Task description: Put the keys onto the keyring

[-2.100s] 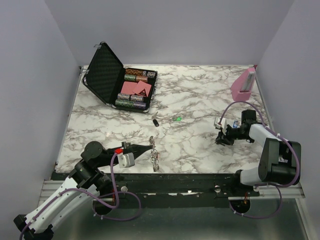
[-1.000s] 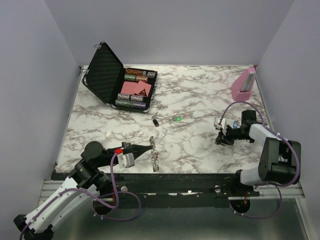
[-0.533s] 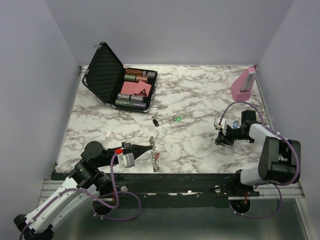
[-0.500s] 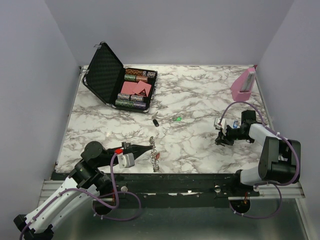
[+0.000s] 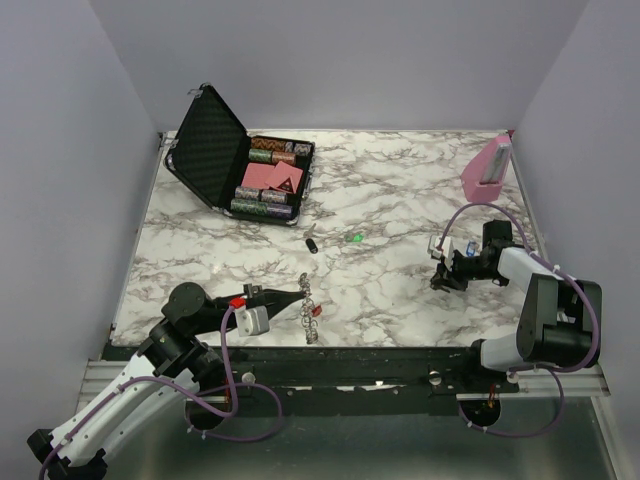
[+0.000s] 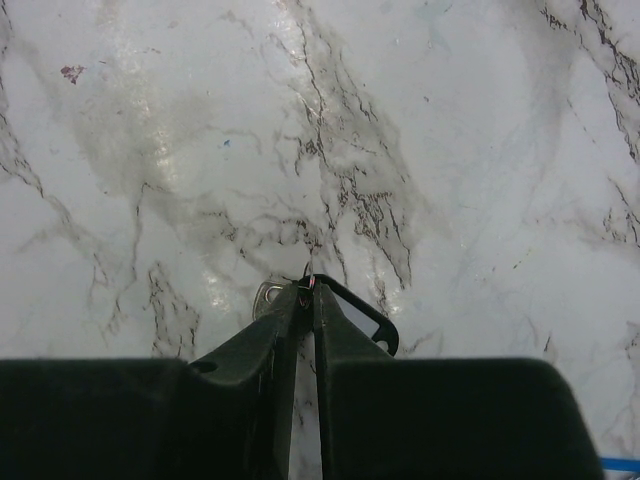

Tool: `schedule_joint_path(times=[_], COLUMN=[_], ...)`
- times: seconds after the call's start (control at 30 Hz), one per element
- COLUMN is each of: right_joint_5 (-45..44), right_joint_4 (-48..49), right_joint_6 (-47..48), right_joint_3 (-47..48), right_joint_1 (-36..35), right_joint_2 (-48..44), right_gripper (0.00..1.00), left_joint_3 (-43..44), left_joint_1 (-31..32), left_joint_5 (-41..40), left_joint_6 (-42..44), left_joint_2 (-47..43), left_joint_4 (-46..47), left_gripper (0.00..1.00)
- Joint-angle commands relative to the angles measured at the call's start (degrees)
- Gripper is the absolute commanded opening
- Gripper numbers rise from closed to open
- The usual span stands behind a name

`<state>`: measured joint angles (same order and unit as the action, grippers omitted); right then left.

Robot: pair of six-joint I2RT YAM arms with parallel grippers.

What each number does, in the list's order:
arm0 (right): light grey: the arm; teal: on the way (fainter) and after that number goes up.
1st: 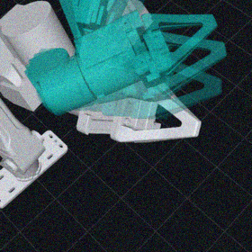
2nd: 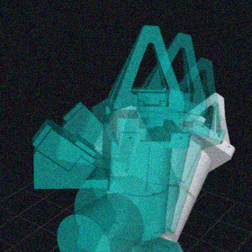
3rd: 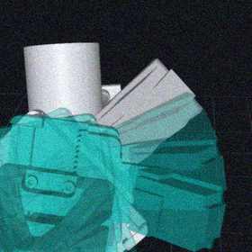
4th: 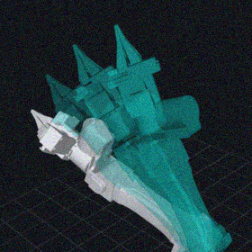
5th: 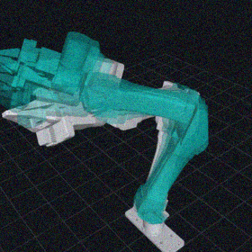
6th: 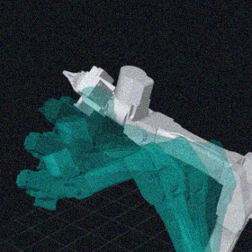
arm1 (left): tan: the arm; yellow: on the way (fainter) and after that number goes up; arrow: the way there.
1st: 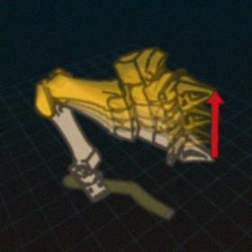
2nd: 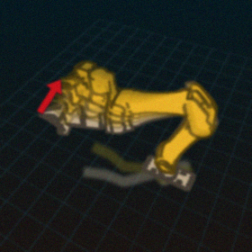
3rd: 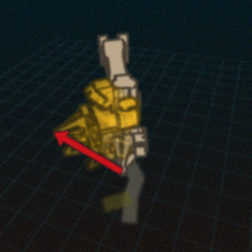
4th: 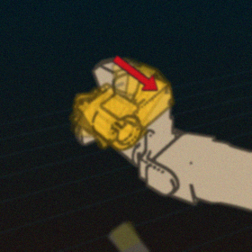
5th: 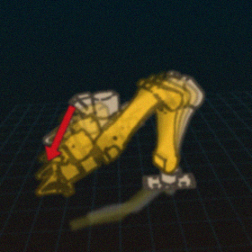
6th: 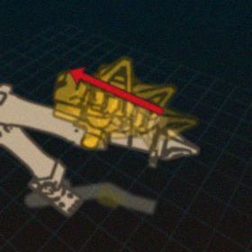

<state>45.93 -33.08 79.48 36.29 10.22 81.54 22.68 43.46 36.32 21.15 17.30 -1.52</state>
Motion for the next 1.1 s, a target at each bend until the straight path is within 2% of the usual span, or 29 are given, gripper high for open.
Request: schedule_joint_path(times=[0.0, 0.37, 0.67, 1.07], right_joint_5=[1.62, 1.79, 2.14, 6.09], right_joint_4=[-0.49, -0.67, -1.72, -5.59], right_joint_6=[-0.47, -0.38, 0.32, -1.52], right_joint_3=[1.15, 1.23, 1.68, 4.92], right_joint_1=[0.15, 0.15, 0.15, 0.24], right_joint_2=[-1.12, -0.94, -0.68, -0.41], right_gripper=[0.19, 0.16, 0.01, 0.0], left_joint_3=[0.53, 0.53, 0.53, 0.44], left_joint_1=[-0.13, -0.13, -0.13, -0.13], left_joint_5=[1.57, 1.57, 1.57, 1.65], left_joint_6=[-0.32, -0.23, -0.23, -0.23], left_joint_2=[-0.34, -0.25, -0.25, -0.07], left_joint_4=[1.69, 1.61, 1.61, 1.61], left_gripper=[0.0, 0.0, 0.0, 0.0])
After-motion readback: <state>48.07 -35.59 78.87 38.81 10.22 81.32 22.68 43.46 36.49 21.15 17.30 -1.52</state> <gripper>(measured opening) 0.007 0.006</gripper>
